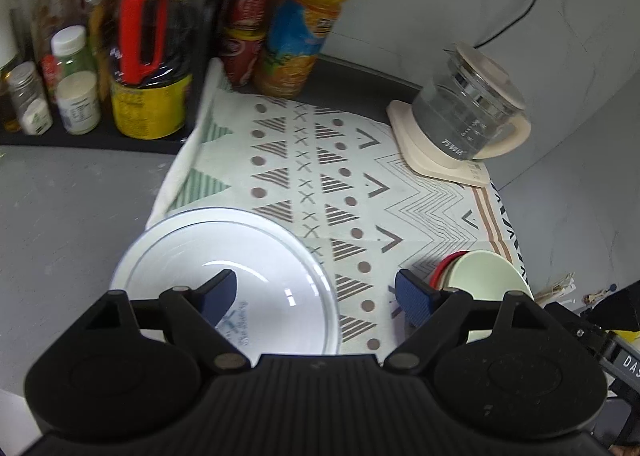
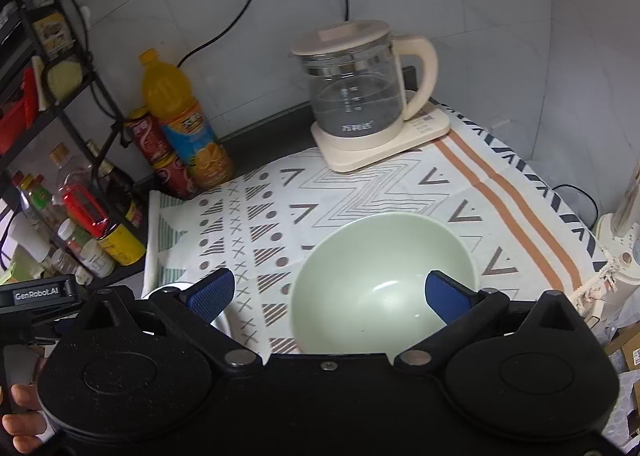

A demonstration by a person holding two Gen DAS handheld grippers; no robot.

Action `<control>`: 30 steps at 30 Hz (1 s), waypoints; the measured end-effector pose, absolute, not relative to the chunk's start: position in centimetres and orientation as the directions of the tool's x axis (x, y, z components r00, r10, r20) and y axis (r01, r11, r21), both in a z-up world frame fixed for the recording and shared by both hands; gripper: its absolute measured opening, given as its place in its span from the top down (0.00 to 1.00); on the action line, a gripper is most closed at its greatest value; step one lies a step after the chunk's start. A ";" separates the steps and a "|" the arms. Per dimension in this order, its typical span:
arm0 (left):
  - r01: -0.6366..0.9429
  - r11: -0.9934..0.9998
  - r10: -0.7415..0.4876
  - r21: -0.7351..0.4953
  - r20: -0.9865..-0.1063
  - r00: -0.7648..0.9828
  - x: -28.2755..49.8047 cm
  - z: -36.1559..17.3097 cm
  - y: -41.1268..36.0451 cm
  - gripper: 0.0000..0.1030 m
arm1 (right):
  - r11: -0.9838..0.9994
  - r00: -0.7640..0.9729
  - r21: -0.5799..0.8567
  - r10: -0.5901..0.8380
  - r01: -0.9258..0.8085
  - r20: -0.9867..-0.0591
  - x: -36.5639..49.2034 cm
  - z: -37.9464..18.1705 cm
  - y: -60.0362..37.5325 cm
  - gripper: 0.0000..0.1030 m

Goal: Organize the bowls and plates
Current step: 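Move both grippers to the rim of the green and red bowl stack, then close both grippers on the rim of the bowl stack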

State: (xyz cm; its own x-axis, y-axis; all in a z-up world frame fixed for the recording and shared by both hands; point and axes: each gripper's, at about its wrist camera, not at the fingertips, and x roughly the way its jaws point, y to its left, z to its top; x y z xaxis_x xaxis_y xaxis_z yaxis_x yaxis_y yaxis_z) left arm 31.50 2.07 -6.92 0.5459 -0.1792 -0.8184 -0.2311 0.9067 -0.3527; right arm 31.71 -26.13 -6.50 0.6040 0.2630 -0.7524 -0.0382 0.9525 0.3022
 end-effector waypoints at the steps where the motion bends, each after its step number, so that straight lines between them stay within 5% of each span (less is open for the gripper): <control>1: -0.231 0.908 -0.179 -0.350 -0.820 0.544 31.8 -7.0 1.7 0.18 | 0.949 0.603 0.312 0.268 -0.034 -0.751 31.8 -6.6 -26.6 0.00; 30: -0.223 0.934 -0.174 -0.279 -0.901 0.398 35.7 -12.0 -8.6 0.19 | 0.958 0.449 0.287 0.262 -0.012 -0.854 36.0 -12.8 -34.2 0.03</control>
State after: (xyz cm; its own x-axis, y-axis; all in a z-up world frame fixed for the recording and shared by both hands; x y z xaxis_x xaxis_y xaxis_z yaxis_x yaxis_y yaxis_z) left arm 35.68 -8.57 -11.96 0.3982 -0.1737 -0.9007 -0.2228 0.9342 -0.2787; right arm 36.04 -34.16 -12.76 0.4490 0.2620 -0.8543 -0.0120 0.9577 0.2874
